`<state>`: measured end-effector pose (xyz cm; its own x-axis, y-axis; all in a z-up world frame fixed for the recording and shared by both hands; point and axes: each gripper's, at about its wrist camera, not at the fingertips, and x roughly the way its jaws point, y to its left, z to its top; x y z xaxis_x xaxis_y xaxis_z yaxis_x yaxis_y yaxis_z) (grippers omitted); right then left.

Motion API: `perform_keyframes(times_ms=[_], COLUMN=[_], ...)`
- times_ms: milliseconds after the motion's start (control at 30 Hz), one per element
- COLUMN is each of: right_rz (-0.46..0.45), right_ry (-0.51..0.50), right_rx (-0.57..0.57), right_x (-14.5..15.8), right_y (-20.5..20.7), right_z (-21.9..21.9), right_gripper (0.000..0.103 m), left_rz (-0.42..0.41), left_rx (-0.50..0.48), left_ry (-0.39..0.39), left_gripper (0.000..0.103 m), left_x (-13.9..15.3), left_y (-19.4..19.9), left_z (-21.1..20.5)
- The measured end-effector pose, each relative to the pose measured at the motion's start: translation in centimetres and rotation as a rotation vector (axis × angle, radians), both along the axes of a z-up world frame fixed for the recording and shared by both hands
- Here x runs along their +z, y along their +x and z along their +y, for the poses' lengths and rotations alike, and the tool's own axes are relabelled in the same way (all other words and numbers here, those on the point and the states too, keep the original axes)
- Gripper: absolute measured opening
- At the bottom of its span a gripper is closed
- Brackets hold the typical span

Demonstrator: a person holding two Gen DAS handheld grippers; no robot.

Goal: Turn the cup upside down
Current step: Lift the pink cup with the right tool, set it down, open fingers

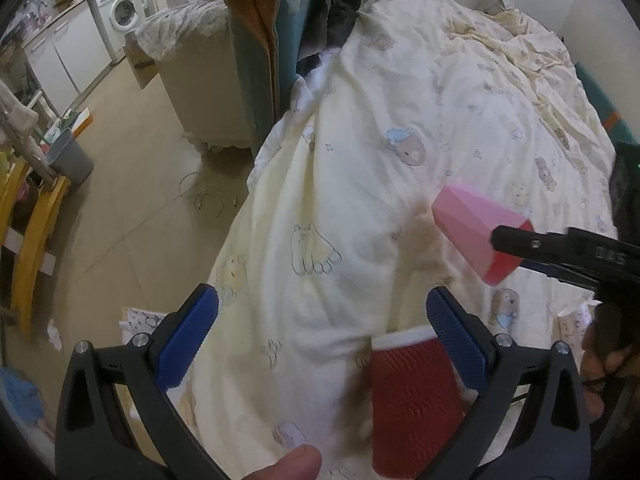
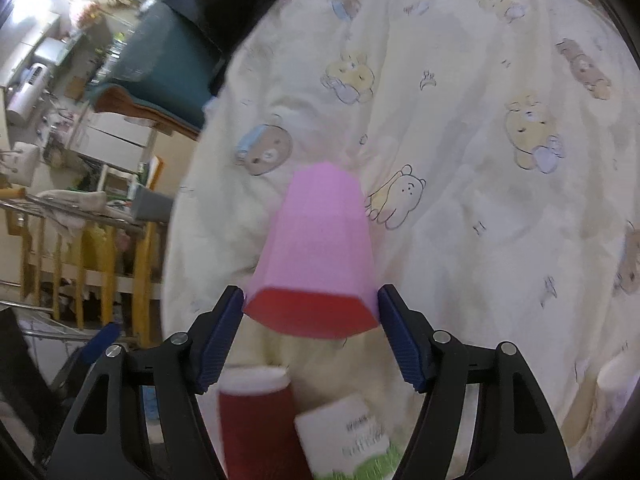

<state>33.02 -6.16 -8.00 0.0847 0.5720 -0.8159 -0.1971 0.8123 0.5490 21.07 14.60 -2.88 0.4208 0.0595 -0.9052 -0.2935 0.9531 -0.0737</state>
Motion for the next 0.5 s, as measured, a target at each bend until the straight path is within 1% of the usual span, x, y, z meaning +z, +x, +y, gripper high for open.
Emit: perform_keyframes(times_ms=[100,233,367,500], right_rz=[-0.022,-0.059,-0.098,-0.122], right_ry=[0.035,0.068,0.070,0.069], right_rx=[-0.017,-0.031,-0.039,-0.053], right_x=[2.2,5.2,8.2,10.0], right_y=[-1.7,-4.4,-8.4,-12.7], right_z=[-1.4,-2.9,-5.2,-8.0], right_gripper=[0.071,0.071,0.071,0.071], left_rz=[-0.003,-0.022,-0.024,-0.024], left_rx=[-0.001,-0.015,-0.036,-0.052], left_ry=[-0.004,-0.019,-0.061,-0.095], left_gripper=[0.103,0.103,0.103,0.103], left_x=[1.1,2.7,3.4,3.6], left_y=[-1.2,-4.0,-7.0,-10.5], left_z=[-0.8,-2.3,-4.0,-5.8])
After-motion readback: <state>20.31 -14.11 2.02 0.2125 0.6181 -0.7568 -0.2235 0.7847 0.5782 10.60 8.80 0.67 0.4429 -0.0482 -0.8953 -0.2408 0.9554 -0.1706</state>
